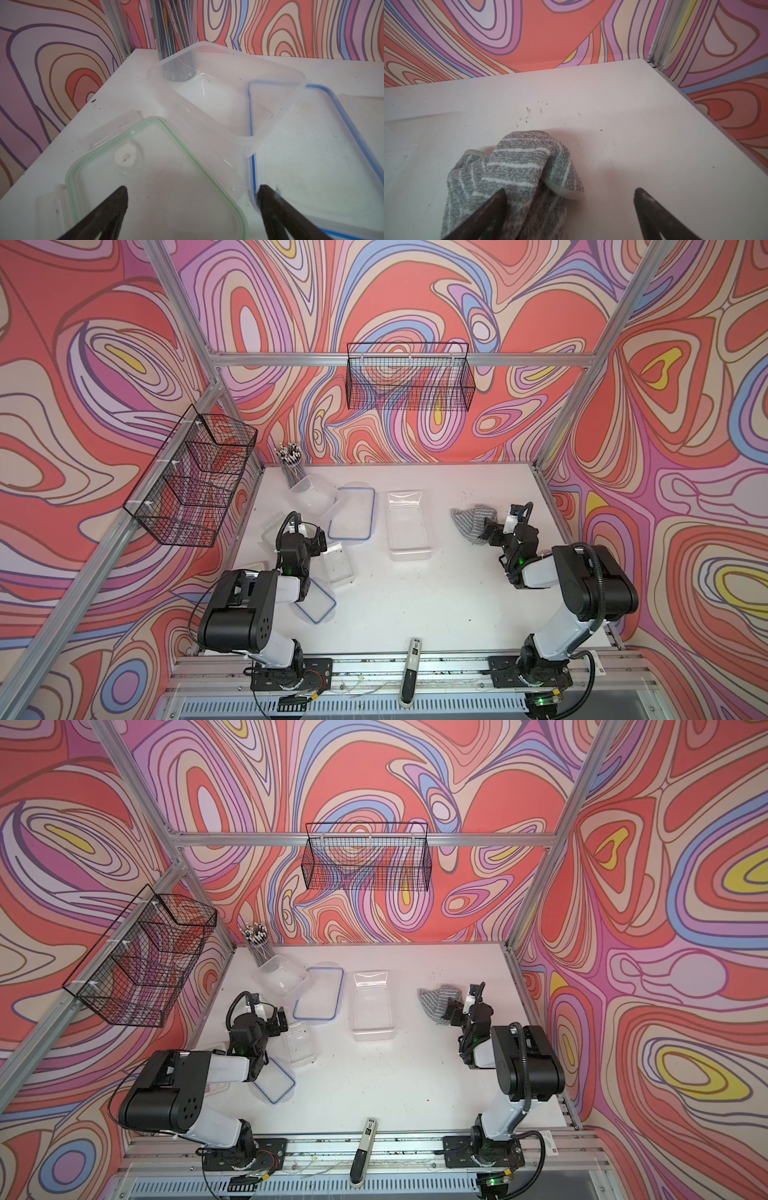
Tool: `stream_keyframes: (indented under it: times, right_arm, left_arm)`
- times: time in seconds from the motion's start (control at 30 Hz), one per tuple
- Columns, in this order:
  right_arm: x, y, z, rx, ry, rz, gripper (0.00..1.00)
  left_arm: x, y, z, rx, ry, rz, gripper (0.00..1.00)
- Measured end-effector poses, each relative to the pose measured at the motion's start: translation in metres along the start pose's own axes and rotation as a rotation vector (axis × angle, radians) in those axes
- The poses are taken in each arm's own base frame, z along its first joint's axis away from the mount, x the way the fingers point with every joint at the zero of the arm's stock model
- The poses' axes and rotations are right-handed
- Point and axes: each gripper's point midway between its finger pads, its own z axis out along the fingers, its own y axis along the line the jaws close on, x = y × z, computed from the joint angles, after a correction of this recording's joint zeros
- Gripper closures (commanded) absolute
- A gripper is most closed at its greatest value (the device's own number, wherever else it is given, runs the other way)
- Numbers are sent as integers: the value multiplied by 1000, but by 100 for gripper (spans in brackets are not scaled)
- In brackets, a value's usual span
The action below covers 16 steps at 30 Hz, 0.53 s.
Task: Wipe the insides of the lunch boxes
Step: Reset both arms
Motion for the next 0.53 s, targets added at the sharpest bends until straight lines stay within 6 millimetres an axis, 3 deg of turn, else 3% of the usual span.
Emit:
stream_keyframes:
  times: [0.53]
  right_arm:
    - [-2, 0, 1, 2, -4, 1, 1]
  left_arm:
    - [0, 0, 0, 0, 0, 0, 0]
